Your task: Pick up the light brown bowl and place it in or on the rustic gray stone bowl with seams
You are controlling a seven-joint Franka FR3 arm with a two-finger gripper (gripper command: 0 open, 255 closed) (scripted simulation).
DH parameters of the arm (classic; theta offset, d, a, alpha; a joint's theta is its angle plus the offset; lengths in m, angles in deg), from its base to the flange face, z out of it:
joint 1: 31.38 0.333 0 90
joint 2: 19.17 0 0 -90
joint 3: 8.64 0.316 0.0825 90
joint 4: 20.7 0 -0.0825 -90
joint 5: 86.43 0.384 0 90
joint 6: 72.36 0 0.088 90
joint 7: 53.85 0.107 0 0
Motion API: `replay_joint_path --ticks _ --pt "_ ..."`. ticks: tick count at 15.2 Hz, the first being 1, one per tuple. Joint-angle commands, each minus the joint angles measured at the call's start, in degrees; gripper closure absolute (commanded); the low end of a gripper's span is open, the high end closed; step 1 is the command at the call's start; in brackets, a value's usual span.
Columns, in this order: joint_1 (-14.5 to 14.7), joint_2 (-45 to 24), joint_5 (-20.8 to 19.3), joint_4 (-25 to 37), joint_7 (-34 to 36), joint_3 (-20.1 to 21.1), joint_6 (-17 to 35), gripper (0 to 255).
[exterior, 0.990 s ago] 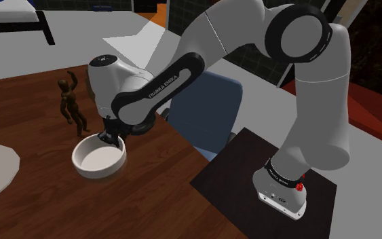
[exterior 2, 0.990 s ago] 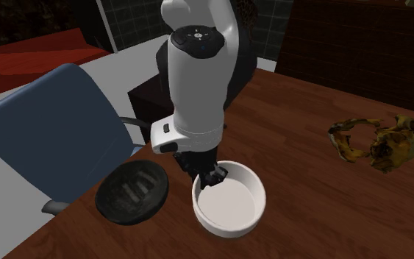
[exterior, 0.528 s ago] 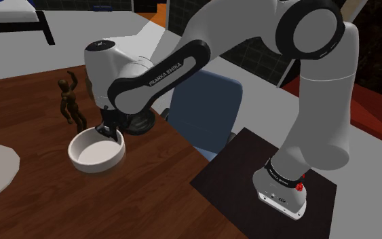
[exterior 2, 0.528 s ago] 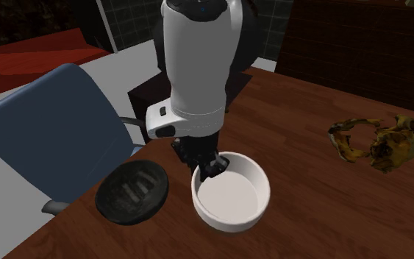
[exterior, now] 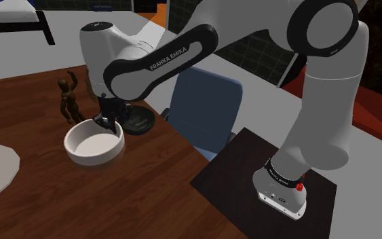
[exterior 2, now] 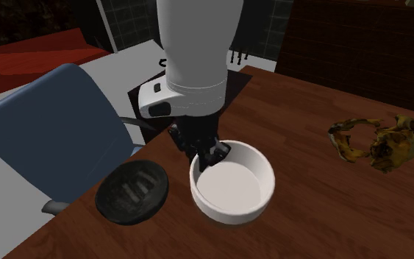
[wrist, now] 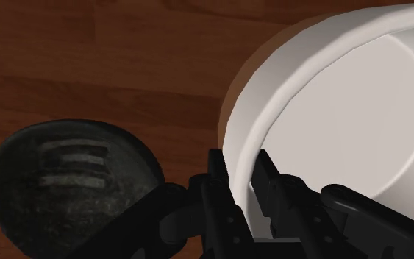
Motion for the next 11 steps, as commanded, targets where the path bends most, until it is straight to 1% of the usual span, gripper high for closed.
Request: replay_joint_path --ticks 1,7,11 --pt "-0.1 0.9 0.4 0.5 -0.2 0.2 -1.3 255" --pt "-0.4 2.8 1.4 2.2 -0.9 0.7 -4.8 255" --pt "-4.3 5.0 2.7 0.0 -6.2 -0.4 -4.4 255"
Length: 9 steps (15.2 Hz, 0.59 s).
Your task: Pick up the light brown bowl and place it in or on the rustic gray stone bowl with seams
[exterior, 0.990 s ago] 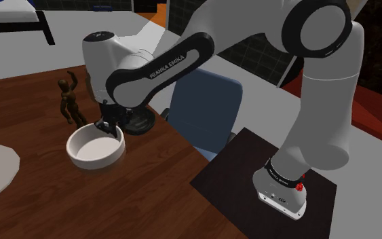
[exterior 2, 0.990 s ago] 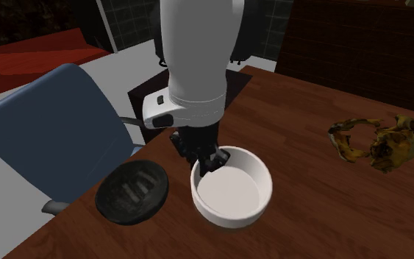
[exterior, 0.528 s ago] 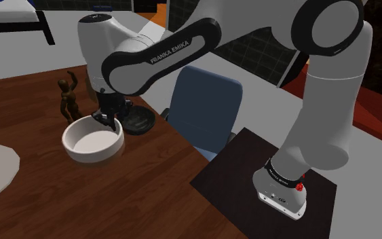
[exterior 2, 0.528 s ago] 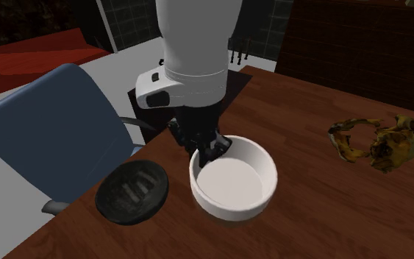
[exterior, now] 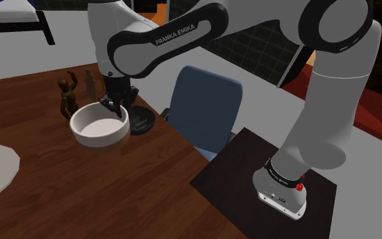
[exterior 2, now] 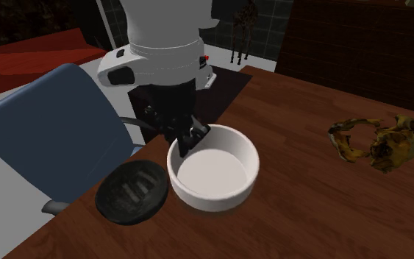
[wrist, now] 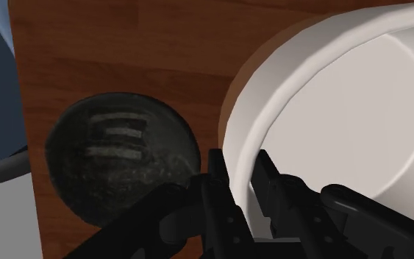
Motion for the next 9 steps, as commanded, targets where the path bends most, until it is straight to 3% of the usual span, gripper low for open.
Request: replay_joint_path --ticks 1,9 --pt "-1.9 1.1 0.6 -1.3 -2.6 -0.6 0.5 255" --pt "-8.9 2.8 2.4 -1.8 -13.2 -3.4 -0.1 255"
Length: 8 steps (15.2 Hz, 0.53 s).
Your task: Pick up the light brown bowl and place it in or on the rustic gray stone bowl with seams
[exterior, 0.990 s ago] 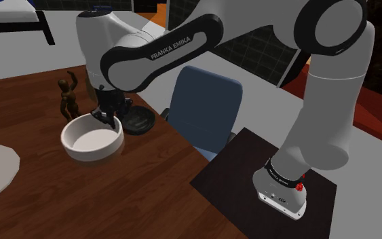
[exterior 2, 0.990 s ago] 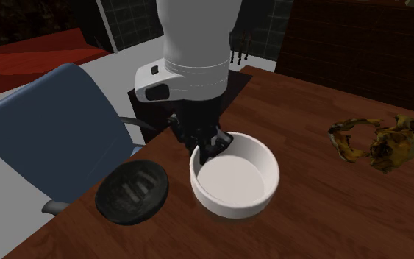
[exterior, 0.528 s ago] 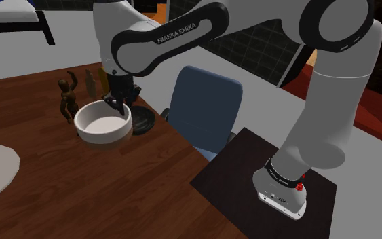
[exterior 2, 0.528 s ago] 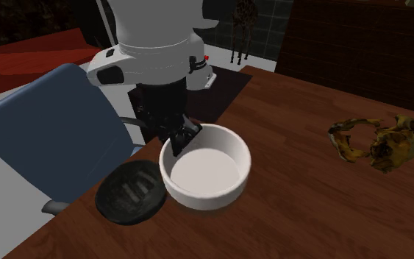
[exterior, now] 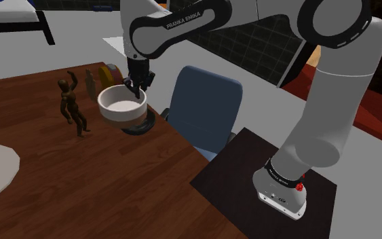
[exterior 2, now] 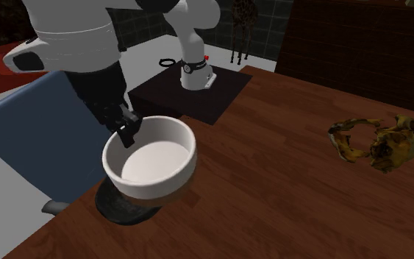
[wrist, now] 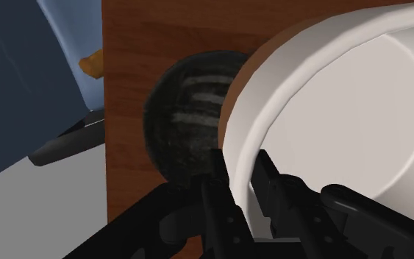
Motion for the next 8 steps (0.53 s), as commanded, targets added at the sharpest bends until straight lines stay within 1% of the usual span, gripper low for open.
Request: replay_joint_path --ticks 1,5,8 --pt "-1.6 0.3 0.4 0.1 -2.6 -0.7 -0.2 255" --pt "-4.8 -0.3 0.9 1.8 -7.6 -2.3 -1.1 255" --pt "-5.0 -0.9 0.7 1.2 -7.9 -2.5 0.1 255"
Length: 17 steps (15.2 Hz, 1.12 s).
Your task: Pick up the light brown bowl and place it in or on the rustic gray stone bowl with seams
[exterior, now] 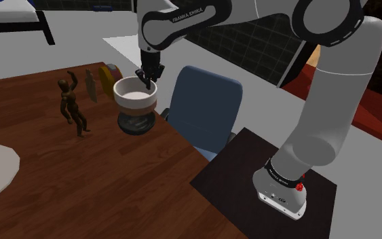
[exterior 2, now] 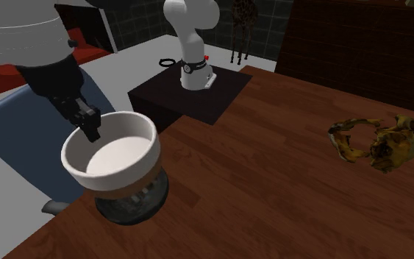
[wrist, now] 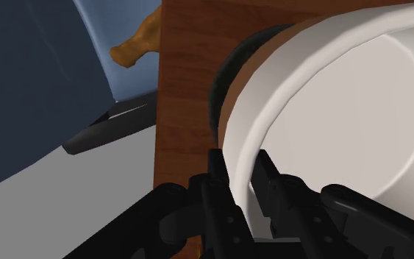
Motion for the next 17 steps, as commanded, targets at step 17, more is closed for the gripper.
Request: replay_joint_path --ticks 17 --pt "0.5 -6.4 -2.3 -4.2 1.4 -1.0 10.4 255"
